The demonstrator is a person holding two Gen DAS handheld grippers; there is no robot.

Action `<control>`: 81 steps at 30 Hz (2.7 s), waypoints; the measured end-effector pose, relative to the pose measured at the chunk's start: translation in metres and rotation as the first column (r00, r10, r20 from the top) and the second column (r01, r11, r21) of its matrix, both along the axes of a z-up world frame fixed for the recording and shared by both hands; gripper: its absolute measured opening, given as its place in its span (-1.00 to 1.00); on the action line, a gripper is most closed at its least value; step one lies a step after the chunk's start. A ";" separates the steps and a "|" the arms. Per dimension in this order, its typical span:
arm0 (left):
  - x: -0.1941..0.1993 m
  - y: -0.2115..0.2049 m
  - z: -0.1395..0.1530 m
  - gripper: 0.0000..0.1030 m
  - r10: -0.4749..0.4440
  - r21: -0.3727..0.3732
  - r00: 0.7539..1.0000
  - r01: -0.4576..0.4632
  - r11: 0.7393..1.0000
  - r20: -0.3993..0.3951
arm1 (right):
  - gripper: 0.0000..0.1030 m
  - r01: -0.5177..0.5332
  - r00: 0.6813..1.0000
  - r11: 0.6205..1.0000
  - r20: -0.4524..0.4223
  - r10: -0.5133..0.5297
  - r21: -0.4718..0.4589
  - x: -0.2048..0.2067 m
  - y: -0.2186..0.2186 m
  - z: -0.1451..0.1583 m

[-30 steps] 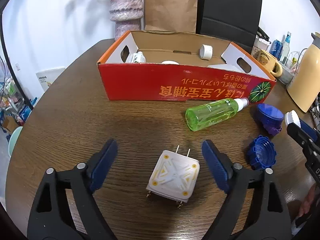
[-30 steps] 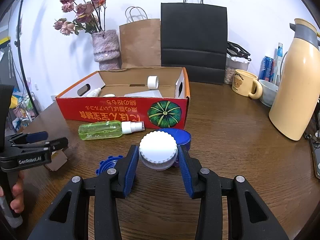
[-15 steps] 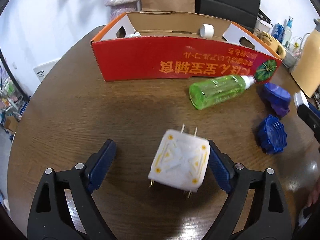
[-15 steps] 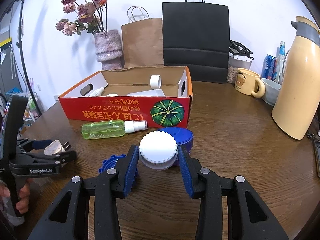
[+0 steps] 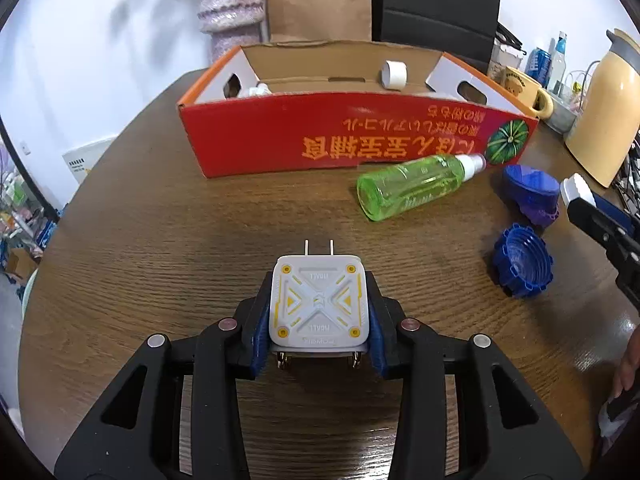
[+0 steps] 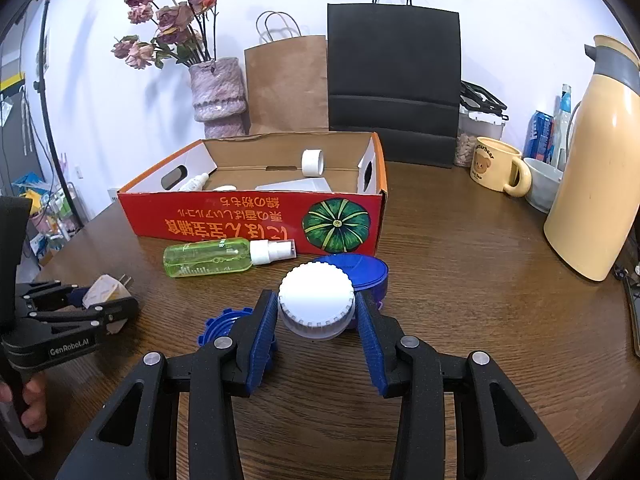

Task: Organize rigid objects
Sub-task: 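Carry the plug adapter and white lid over the cardboard box with both grippers, then open both grippers to drop the adapter and lid into the box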

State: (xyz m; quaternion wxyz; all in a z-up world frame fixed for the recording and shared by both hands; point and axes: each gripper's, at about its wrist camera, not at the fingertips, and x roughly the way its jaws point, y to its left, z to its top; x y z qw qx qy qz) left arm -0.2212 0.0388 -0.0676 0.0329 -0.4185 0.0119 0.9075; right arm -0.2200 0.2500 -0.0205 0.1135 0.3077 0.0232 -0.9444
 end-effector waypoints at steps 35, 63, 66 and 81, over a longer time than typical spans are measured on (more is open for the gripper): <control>-0.037 -0.006 0.091 -0.32 0.060 0.060 0.977 -0.049 0.997 -0.205 | -0.13 -0.056 0.992 0.998 -0.110 0.058 0.019 -0.037 -0.057 0.058; -0.124 -0.007 0.087 -0.32 0.134 0.070 0.969 -0.122 0.990 -0.206 | -0.13 -0.050 0.996 0.999 -0.073 0.049 -0.007 -0.132 -0.066 0.051; -0.131 -0.005 0.084 -0.32 0.131 0.059 0.970 -0.122 0.991 -0.205 | -0.13 -0.054 0.996 0.998 -0.065 0.055 0.007 -0.140 -0.068 0.048; -0.161 -0.007 0.068 -0.32 0.136 0.016 0.975 -0.135 0.991 -0.177 | -0.13 -0.073 0.997 0.996 -0.018 0.074 0.051 -0.176 -0.071 0.034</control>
